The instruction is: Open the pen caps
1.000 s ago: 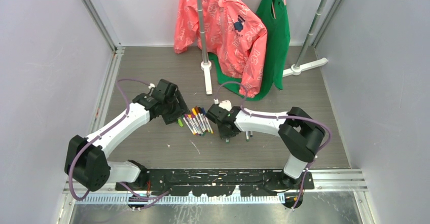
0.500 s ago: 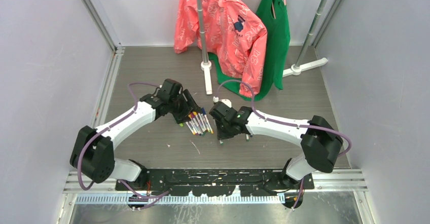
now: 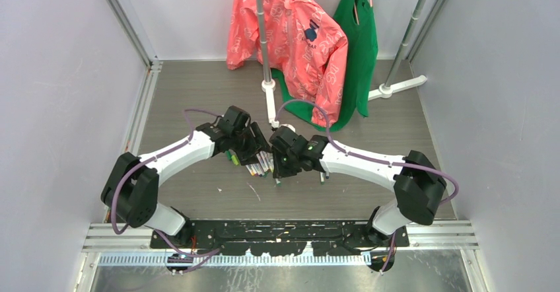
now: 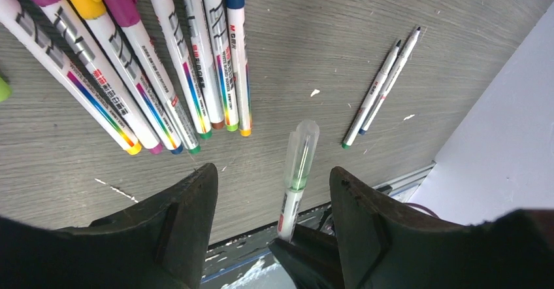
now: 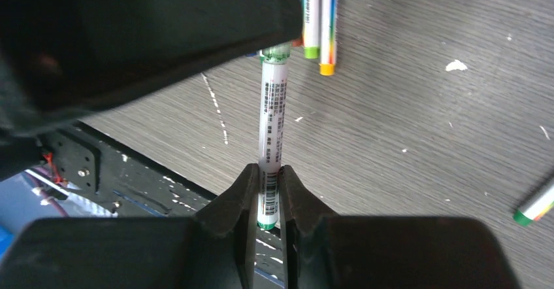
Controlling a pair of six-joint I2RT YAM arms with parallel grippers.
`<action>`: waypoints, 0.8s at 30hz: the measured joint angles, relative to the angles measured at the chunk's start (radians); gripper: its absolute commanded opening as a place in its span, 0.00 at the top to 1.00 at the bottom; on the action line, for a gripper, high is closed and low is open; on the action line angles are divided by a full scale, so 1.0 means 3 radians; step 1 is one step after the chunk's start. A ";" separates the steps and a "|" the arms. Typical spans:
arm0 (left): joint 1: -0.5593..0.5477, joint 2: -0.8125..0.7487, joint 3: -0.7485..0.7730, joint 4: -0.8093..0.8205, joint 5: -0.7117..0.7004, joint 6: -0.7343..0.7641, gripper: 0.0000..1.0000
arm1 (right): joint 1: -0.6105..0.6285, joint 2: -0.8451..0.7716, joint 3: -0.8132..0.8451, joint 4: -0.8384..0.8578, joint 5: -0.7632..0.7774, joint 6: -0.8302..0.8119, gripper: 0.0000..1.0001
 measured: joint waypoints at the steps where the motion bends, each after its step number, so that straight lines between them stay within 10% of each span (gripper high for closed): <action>1: -0.0005 0.0006 0.0000 0.0006 0.0004 -0.0006 0.37 | 0.0000 0.0003 0.0020 0.0019 -0.0028 0.0000 0.99; 24: -0.0024 0.0065 0.0001 0.0058 -0.0079 -0.0165 0.73 | 0.0000 0.0017 0.0048 0.0249 -0.0351 0.0140 0.99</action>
